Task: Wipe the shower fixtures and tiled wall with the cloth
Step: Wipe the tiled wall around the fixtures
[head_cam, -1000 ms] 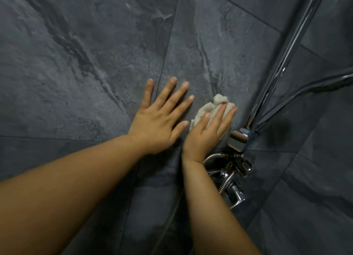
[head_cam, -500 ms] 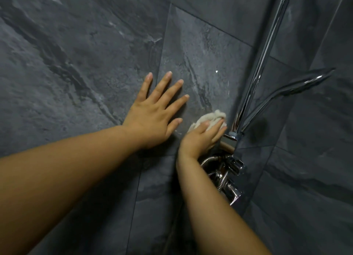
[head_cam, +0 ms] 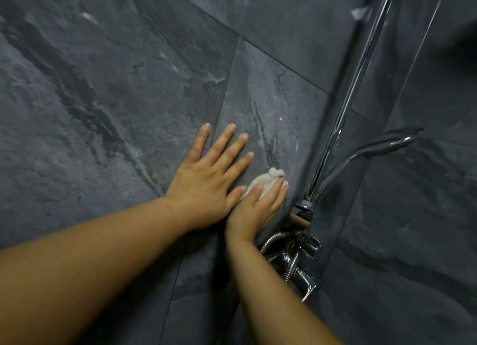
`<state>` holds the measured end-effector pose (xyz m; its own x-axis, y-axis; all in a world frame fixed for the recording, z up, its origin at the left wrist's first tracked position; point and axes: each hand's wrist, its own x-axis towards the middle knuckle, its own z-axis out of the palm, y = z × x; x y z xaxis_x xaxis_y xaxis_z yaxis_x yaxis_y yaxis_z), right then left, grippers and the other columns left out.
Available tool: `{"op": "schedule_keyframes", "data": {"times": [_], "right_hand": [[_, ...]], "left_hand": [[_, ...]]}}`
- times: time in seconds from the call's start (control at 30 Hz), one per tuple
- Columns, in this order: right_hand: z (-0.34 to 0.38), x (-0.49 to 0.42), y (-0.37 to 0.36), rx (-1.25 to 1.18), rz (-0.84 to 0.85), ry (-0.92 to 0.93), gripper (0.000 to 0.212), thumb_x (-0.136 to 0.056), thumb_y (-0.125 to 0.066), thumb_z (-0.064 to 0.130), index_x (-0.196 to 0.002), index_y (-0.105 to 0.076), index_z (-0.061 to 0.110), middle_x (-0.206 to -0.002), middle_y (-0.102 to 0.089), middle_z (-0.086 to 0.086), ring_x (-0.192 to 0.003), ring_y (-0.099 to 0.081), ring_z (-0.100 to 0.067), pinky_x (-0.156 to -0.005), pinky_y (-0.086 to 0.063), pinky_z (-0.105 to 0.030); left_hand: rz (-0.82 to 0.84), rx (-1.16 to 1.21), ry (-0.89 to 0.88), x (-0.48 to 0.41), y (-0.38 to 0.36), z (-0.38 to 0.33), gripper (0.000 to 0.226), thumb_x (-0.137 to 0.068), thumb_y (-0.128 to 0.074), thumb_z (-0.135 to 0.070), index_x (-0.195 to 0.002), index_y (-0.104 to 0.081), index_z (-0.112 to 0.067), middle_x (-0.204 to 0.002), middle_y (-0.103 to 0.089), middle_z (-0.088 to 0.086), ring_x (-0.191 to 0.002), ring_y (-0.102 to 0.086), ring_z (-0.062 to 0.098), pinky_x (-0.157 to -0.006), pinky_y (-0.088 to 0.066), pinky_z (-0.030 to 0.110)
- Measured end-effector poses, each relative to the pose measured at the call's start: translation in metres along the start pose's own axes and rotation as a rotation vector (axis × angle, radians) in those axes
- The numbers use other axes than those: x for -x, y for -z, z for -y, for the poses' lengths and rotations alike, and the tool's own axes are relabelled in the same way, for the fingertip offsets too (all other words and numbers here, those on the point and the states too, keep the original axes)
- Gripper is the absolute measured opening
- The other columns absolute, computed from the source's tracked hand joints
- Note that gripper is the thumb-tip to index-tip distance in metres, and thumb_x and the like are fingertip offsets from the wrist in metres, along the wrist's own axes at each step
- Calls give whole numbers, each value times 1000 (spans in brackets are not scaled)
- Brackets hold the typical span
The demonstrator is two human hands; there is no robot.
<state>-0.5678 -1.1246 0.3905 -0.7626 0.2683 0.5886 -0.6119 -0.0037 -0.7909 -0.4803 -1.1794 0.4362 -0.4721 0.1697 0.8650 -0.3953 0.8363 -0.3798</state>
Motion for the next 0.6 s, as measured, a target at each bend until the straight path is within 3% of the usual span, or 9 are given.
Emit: {"op": "schedule_keyframes", "data": {"times": [0.1, 0.23, 0.37, 0.53, 0.6], "right_hand": [[29, -41, -9, 45, -45, -123, 49, -99, -38, 24, -147, -27, 22, -156, -19, -4, -141, -21, -22, -108, -16, -29], [64, -80, -20, -1, -26, 80, 48, -100, -38, 26, -146, -29, 22, -156, -20, -3, -142, -19, -18, -110, -12, -25], [19, -43, -8, -27, 0, 272, 52, -96, -38, 34, -142, -37, 10, -153, -26, -10, -139, -26, -16, -106, -11, -9], [35, -70, -13, -67, -61, -308, 49, -98, -39, 27, -145, -30, 29, -156, -18, 2, -140, -21, -23, -111, -15, -35], [70, -92, -21, -34, -27, -243, 49, -98, -39, 29, -146, -28, 31, -156, -17, 3, -139, -22, -23, -111, -16, -37]], "left_hand": [[-12, 5, -5, -1, 2, 2, 59, -87, -30, -45, -131, -53, -13, -144, -43, 12, -137, -32, 31, -112, -6, 50], [-21, 48, 48, -2, 6, 1, 57, -87, -31, -39, -129, -56, -9, -139, -50, 10, -133, -40, 28, -110, -16, 49], [-94, 158, 88, -6, 15, 5, 51, -86, -35, -33, -123, -61, -7, -127, -61, 9, -124, -52, 26, -104, -25, 46], [-80, 149, 30, -15, 25, 15, 51, -85, -35, -35, -121, -62, -11, -125, -61, 10, -122, -53, 29, -101, -27, 44], [-84, 124, 16, -29, 29, 23, 51, -84, -35, -36, -118, -63, -11, -125, -61, 11, -123, -52, 32, -101, -26, 44]]}}
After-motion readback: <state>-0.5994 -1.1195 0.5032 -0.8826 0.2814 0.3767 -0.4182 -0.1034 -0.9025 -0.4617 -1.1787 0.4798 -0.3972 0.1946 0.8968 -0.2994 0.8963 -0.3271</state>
